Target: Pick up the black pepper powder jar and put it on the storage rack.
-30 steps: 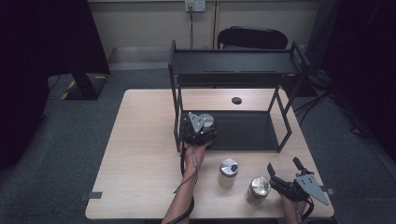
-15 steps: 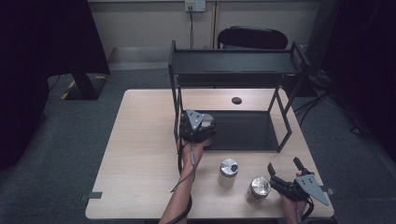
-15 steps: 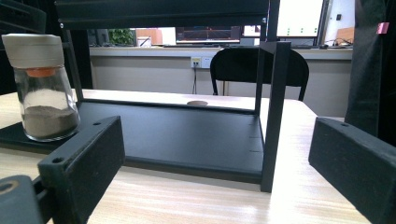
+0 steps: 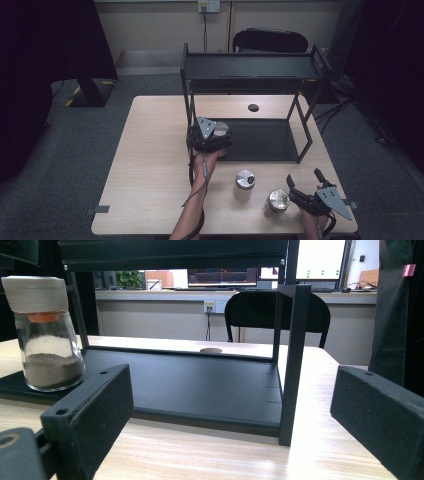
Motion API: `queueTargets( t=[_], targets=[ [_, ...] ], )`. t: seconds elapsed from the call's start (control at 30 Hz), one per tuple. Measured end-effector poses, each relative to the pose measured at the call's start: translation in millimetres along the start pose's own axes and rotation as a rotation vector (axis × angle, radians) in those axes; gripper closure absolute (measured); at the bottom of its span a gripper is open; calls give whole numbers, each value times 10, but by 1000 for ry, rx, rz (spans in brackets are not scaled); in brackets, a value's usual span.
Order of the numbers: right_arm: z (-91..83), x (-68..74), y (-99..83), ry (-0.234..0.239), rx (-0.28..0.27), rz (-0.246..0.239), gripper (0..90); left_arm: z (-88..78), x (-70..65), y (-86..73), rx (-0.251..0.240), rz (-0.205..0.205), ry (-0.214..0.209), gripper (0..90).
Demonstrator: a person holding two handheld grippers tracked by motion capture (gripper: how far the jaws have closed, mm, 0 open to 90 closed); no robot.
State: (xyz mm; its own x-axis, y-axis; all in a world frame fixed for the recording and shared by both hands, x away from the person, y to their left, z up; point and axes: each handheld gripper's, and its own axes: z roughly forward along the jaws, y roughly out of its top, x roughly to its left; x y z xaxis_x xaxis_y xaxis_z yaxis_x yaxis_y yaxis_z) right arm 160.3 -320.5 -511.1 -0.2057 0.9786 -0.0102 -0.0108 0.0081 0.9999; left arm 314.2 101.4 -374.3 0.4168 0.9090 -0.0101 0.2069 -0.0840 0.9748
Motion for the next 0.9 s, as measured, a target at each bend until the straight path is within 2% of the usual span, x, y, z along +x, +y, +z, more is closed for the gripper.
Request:
queueTargets(
  t=[0.03,0.13,0.23,0.43,0.67,0.9],
  targets=[
    [0,0,0,0,0,0,27,-6,-17,-6,-10,4,7,58],
    [0,1,0,0,0,0,27,-36,10,-14,-28,-3,-8,34],
    [1,2,1,0,1,-1,27,-82,-25,-32,-47,6,10,3],
    [0,7,0,-3,0,-1,27,-175,-36,-39,-60,25,20,2],
    [1,6,2,-2,1,-1,27,-291,-8,-50,-93,13,23,2],
    [-1,6,1,0,1,-4,27,-386,19,-112,-112,6,3,18]
  ],
)
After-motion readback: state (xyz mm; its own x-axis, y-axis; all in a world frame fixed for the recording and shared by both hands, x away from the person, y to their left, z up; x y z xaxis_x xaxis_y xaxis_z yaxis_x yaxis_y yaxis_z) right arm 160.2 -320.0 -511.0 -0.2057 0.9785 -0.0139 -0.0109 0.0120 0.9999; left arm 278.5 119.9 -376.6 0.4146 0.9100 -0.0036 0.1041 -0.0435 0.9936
